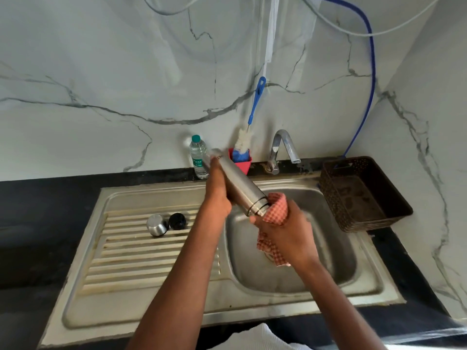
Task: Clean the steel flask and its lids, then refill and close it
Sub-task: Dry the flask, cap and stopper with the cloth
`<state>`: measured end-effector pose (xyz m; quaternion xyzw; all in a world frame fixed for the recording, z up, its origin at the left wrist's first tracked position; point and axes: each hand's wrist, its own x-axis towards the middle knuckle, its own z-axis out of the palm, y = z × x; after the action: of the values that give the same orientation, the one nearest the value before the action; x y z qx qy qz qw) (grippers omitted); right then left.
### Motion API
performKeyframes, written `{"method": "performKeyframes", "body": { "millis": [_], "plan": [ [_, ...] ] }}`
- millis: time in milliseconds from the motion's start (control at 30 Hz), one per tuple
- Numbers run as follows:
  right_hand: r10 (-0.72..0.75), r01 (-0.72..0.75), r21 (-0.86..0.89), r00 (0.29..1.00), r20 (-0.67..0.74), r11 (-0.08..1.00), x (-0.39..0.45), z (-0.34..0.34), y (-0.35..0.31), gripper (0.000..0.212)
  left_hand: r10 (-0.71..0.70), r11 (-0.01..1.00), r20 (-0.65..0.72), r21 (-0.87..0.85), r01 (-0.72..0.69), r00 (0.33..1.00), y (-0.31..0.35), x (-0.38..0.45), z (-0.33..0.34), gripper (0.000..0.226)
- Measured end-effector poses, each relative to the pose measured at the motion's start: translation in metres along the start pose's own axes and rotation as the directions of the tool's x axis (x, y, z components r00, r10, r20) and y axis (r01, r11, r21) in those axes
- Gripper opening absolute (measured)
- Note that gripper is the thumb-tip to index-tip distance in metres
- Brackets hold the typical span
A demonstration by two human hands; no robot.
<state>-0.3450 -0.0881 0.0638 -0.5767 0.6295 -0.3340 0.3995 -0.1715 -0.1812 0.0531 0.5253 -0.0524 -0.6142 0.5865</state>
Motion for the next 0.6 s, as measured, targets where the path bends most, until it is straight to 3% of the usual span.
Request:
{"method": "performKeyframes", "body": {
  "millis": [67,133,200,300,400,500,600],
  "plan": [
    [0.028,-0.015,0.211,0.998,-0.059,0.977,-0.005,-0.005,-0.001,0.048,-0.042,0.995,0.012,-0.095,0.043,0.999,0.006,0.001,-0.012,0.056],
    [-0.032,0.063,0.227,0.99,-0.136,0.972,-0.01,-0.007,-0.004,0.05,-0.029,0.995,0.035,-0.099,0.032,0.999,0.006,-0.001,-0.022,0.051],
    [-0.186,0.207,0.152,0.972,-0.141,0.966,-0.011,-0.005,-0.01,0.072,-0.027,0.999,0.069,-0.021,0.029,0.997,0.004,-0.007,-0.027,0.055],
    [-0.379,0.381,-0.124,0.924,0.04,0.916,-0.006,0.012,-0.016,0.103,-0.065,0.998,0.212,0.023,0.062,0.975,-0.003,-0.016,-0.021,0.066],
    [-0.376,0.439,-0.38,0.897,0.232,0.814,-0.006,0.035,-0.018,0.114,-0.132,0.991,0.338,0.036,0.128,0.932,-0.007,-0.029,-0.01,0.064],
    [-0.343,0.422,-0.334,0.899,0.271,0.843,-0.005,0.041,-0.019,0.11,-0.105,0.994,0.385,0.041,0.097,0.917,-0.003,-0.028,-0.008,0.059],
    [-0.323,0.362,-0.284,0.93,0.176,0.888,0.012,0.04,-0.027,0.106,-0.046,0.999,0.422,0.045,0.03,0.906,-0.007,-0.032,-0.001,0.051]
  ]
}}
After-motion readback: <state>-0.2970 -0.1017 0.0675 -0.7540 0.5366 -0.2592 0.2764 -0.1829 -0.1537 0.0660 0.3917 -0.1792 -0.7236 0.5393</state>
